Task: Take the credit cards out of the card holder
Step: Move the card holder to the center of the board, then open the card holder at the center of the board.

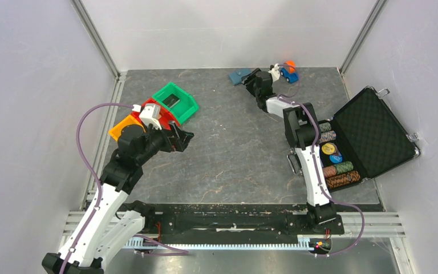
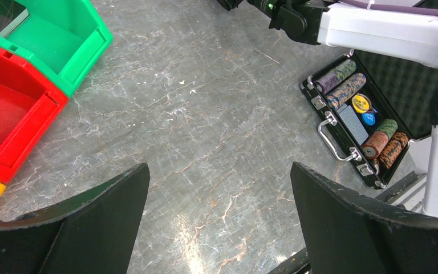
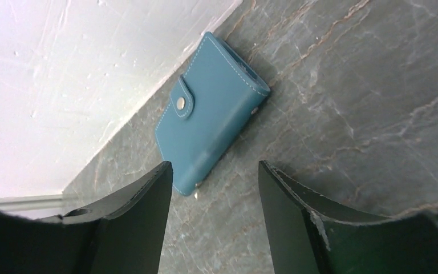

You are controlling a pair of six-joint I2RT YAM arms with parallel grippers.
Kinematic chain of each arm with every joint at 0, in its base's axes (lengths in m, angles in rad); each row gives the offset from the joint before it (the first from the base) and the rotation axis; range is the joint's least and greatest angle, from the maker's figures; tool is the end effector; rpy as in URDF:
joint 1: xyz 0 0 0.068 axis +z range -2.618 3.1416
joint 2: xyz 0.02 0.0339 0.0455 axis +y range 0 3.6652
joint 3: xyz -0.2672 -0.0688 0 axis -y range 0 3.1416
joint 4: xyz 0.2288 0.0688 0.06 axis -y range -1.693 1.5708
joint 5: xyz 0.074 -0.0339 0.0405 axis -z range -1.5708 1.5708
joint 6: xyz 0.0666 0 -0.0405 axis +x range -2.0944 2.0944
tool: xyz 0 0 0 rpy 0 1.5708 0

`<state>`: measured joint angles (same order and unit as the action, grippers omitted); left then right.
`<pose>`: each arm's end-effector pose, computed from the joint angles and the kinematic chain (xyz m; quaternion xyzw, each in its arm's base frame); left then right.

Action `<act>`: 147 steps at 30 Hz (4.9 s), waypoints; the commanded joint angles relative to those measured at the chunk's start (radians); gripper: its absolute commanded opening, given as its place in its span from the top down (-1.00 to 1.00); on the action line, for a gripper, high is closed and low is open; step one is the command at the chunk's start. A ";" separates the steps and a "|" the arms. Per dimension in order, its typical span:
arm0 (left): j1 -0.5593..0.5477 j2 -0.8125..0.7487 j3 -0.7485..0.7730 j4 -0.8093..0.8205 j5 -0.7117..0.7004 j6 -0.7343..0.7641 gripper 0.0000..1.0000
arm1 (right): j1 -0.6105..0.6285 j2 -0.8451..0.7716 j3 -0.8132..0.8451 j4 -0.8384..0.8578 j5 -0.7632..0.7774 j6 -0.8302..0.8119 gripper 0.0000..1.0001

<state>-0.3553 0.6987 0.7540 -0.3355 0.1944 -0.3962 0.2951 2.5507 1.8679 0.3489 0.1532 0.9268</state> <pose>0.1591 -0.0728 0.3194 0.0421 0.7962 -0.2918 0.5284 0.5668 0.1617 0.1187 0.2945 0.7584 0.2805 0.5093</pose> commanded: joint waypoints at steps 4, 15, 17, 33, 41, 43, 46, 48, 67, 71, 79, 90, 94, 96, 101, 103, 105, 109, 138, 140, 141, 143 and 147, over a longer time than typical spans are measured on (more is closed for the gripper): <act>-0.001 0.009 0.011 0.035 0.022 -0.019 -1.00 | -0.001 0.111 0.099 -0.022 0.042 0.093 -0.11; -0.002 0.017 0.013 0.035 0.022 -0.024 -1.00 | -0.001 0.182 0.163 -0.077 0.077 0.184 0.10; -0.002 0.019 0.013 0.036 0.023 -0.025 -1.00 | -0.001 0.191 0.165 -0.072 0.075 0.204 0.16; -0.002 0.019 0.013 0.038 0.023 -0.027 -1.00 | -0.013 0.093 0.055 -0.072 0.062 0.052 1.00; -0.002 0.006 0.007 0.046 0.025 -0.032 -1.00 | -0.031 -0.158 -0.296 0.040 -0.091 -0.110 1.00; -0.002 0.001 0.004 0.046 0.022 -0.032 -1.00 | -0.031 -0.216 -0.367 0.062 -0.147 -0.164 1.00; -0.002 -0.008 -0.001 0.044 0.013 -0.030 -1.00 | -0.028 -0.305 -0.472 0.060 -0.254 -0.253 1.00; -0.001 -0.012 0.000 0.044 0.009 -0.029 -1.00 | -0.027 -0.367 -0.554 0.056 -0.307 -0.300 1.00; -0.001 0.038 0.025 -0.036 -0.034 0.014 -1.00 | 0.225 -0.915 -1.289 -0.051 -0.420 -0.490 1.00; -0.010 0.103 0.060 -0.103 -0.046 0.019 -1.00 | 0.273 -1.044 -1.449 0.037 -0.417 -0.407 1.00; -0.098 0.205 0.051 -0.151 -0.034 -0.129 -0.99 | 0.295 -1.214 -1.591 0.060 -0.379 -0.332 1.00; -0.441 0.543 0.156 -0.138 -0.240 -0.209 -0.66 | 0.303 -1.267 -1.682 0.152 -0.411 -0.159 1.00; -0.534 0.672 0.214 -0.108 -0.269 -0.226 -0.54 | 0.303 -1.298 -1.690 0.147 -0.395 -0.152 1.00; -0.571 0.738 0.247 -0.109 -0.283 -0.224 -0.45 | 0.303 -1.314 -1.700 0.153 -0.395 -0.143 1.00; -0.638 0.843 0.299 -0.101 -0.304 -0.230 -0.33 | 0.302 -1.385 -1.712 0.122 -0.388 -0.147 0.68; -0.659 0.872 0.308 -0.086 -0.308 -0.232 -0.31 | 0.303 -1.408 -1.711 0.094 -0.377 -0.160 0.58; -0.682 0.905 0.326 -0.083 -0.309 -0.235 -0.30 | 0.303 -1.418 -1.715 0.067 -0.367 -0.168 0.54; -0.708 0.949 0.355 -0.085 -0.316 -0.240 -0.25 | 0.303 -1.433 -1.746 0.076 -0.374 -0.153 0.45; -0.741 1.085 0.390 -0.093 -0.344 -0.267 -0.17 | 0.327 -1.333 -1.790 0.304 -0.466 -0.065 0.94; -0.741 1.081 0.393 -0.098 -0.353 -0.271 -0.16 | 0.329 -1.347 -1.793 0.315 -0.472 -0.054 1.00; -0.742 1.074 0.391 -0.097 -0.359 -0.274 -0.16 | 0.329 -1.359 -1.793 0.316 -0.473 -0.050 1.00; -0.743 1.060 0.387 -0.099 -0.365 -0.280 -0.15 | 0.331 -1.388 -1.788 0.300 -0.475 -0.049 1.00; -0.743 1.029 0.383 -0.100 -0.374 -0.286 -0.12 | 0.333 -1.443 -1.766 0.232 -0.461 -0.065 1.00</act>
<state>-1.0882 1.7679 1.1099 -0.4664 -0.1402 -0.6323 0.6151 1.1679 0.0780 0.5728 -0.2829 0.8642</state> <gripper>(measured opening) 0.577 0.019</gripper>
